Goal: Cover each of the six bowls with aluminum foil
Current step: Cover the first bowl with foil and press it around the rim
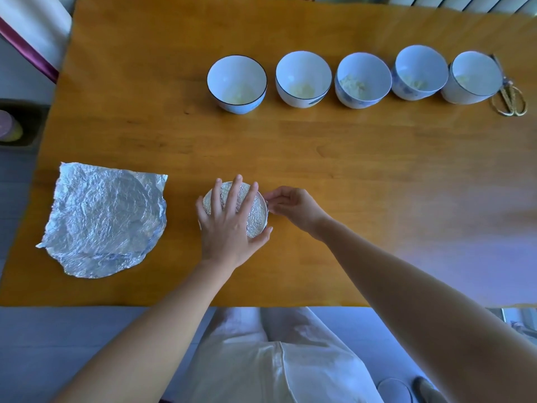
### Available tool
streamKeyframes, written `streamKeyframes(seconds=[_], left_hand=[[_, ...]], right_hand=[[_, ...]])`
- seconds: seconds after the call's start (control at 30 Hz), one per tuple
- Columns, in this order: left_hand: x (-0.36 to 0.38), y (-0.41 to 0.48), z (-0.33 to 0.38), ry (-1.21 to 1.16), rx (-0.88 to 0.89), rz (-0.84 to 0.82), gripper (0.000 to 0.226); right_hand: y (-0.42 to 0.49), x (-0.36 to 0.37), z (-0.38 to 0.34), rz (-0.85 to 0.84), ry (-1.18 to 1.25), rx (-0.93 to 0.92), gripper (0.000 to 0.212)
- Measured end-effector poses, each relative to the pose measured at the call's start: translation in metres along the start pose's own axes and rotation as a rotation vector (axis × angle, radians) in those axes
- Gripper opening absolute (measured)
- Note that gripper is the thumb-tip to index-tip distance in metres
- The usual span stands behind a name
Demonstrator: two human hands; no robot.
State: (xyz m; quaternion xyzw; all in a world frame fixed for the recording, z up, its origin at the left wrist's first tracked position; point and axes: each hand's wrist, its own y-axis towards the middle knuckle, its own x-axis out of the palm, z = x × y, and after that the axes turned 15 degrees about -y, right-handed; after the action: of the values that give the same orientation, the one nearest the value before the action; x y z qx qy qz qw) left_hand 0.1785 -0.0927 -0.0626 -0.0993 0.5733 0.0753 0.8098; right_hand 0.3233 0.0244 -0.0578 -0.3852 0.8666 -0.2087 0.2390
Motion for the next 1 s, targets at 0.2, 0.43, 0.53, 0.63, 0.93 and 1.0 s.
streamKeyframes(seconds=[0.2, 0.43, 0.53, 0.63, 0.93, 1.0], left_hand=[[0.0, 0.001, 0.0, 0.008, -0.01, -0.005, 0.084], [0.001, 0.0, 0.001, 0.019, -0.003, 0.001, 0.083], [0.0, 0.001, 0.001, 0.031, 0.008, -0.005, 0.081], [0.0, 0.001, 0.0, 0.033, 0.035, -0.007, 0.074], [0.0, 0.0, -0.001, 0.018, 0.048, 0.01, 0.069], [0.0, -0.001, -0.001, 0.017, 0.051, 0.012, 0.068]], right_hand=[[0.007, 0.005, 0.002, 0.103, -0.034, 0.027, 0.012], [0.01, -0.001, -0.006, 0.026, -0.172, 0.035, 0.011], [0.01, -0.002, -0.012, -0.01, -0.185, 0.042, 0.009], [0.012, -0.002, -0.016, -0.026, -0.189, 0.074, 0.011], [0.009, 0.006, -0.011, 0.116, -0.145, 0.096, 0.012], [0.006, 0.005, -0.012, 0.098, -0.082, 0.097, 0.02]])
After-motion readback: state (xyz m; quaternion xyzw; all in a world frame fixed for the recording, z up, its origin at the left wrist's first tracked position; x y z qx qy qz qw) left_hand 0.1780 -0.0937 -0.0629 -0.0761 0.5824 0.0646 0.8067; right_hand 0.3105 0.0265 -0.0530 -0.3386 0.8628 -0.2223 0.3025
